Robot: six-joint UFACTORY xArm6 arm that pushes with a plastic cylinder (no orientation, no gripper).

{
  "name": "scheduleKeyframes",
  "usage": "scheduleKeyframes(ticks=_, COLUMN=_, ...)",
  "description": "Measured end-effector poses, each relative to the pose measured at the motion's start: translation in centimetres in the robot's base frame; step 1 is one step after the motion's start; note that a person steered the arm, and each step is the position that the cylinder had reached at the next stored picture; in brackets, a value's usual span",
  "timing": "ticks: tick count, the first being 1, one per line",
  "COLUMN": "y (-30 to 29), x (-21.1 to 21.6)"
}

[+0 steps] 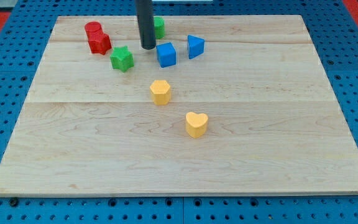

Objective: Push the green circle towards the top right corner of the board

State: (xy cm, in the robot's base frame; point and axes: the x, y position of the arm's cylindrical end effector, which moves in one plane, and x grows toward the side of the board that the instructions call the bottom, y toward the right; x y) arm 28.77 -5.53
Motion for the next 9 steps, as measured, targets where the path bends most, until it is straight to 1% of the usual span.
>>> scheduleKeyframes(ticks=1, y=2.7, x=-1.2)
scheduleKeyframes(ticks=2, y=4.2, x=-3.6)
scheduleKeyframes(ticks=3, y=5.8, x=-4.5)
scheduleKeyframes(ticks=4, y=6.1, x=-6.4)
scheduleKeyframes(ticks=5, y=3.3, x=-9.5)
scheduleKeyframes(ticks=6, y=-1.1, x=-9.5)
scheduleKeyframes(ticks=7, y=-4.3, x=-5.4)
scheduleKeyframes(ticks=8, y=-2.7, x=-4.7)
scheduleKeyframes(ticks=9, y=1.5, x=-6.4)
